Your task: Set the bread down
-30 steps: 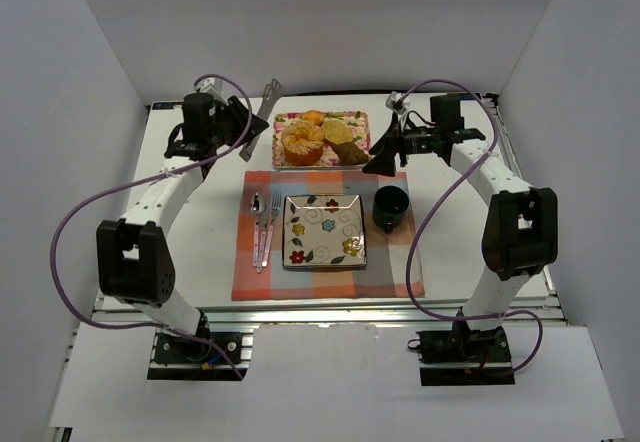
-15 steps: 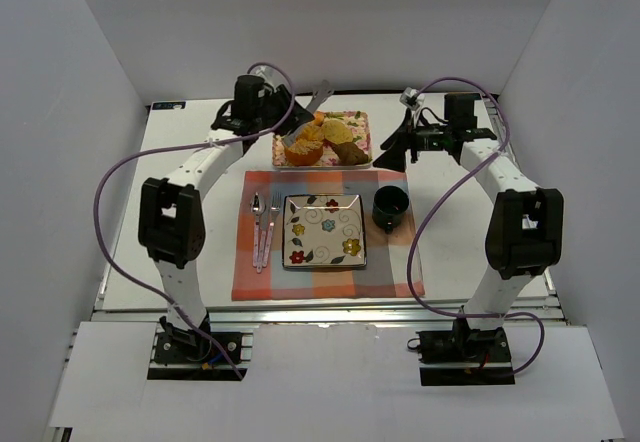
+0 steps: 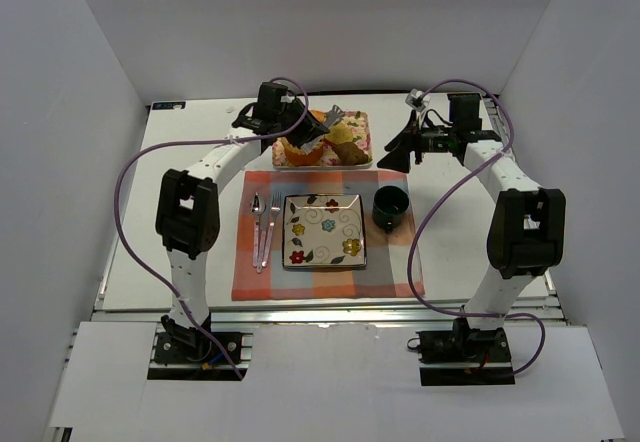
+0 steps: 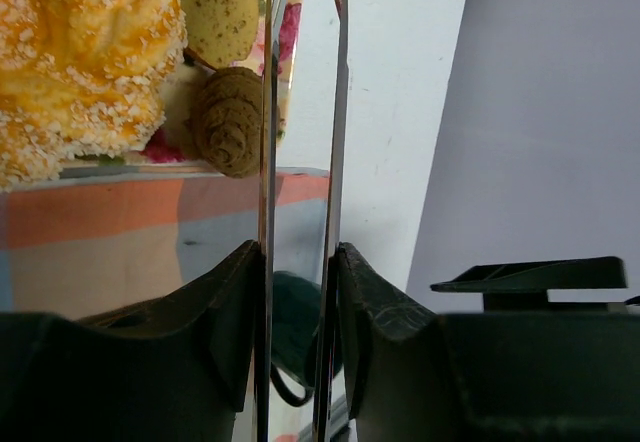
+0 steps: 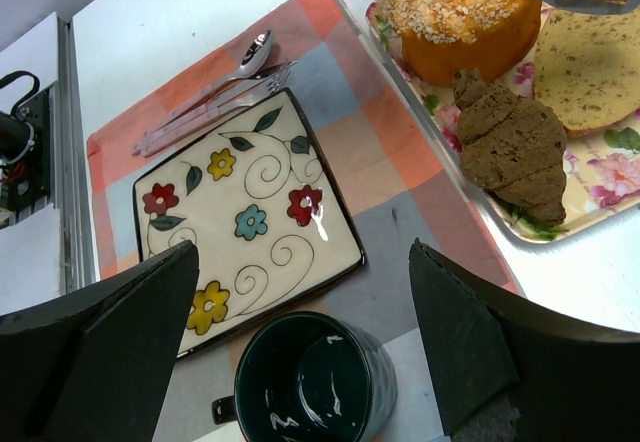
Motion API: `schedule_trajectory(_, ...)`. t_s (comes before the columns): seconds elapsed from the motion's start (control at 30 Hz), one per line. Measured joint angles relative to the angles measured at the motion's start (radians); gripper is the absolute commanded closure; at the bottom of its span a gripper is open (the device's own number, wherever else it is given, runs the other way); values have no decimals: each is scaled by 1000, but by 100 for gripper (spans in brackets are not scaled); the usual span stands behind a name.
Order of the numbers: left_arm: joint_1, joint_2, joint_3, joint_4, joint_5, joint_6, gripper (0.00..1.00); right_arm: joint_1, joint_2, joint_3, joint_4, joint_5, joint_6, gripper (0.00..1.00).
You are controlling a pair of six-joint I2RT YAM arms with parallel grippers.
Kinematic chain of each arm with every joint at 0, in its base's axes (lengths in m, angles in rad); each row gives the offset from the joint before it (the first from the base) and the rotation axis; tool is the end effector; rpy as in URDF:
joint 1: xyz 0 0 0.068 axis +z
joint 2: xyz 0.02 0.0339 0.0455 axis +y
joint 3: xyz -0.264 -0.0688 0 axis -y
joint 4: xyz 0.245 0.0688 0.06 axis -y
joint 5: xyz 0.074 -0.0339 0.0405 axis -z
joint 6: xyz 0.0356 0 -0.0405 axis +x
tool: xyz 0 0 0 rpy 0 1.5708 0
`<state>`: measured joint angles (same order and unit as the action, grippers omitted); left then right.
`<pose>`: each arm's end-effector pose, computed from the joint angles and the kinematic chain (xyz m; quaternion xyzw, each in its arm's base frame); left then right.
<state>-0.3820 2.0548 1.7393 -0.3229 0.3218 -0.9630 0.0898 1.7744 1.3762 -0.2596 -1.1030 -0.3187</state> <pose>0.4421 -0.1897 0.2640 -0.1836 0.8654 -0.3883 0.2579 0.3893 0.0670 0.2773 -0.3812 0.7018 0.4244 0.4267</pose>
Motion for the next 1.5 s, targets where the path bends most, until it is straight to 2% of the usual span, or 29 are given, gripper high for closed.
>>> schedule_trajectory(0.23,-13,0,29,-49,13,-76,55,-4,0,0,1,-7,2,11)
schedule_trajectory(0.47,-24,-8,-49,-70,19,-97,55,-4,0,-15,10,-11,19,11)
schedule_trajectory(1.5,1,-124,-158,-179,-88,-21,55,-4,0,-48,26,-22,24,11)
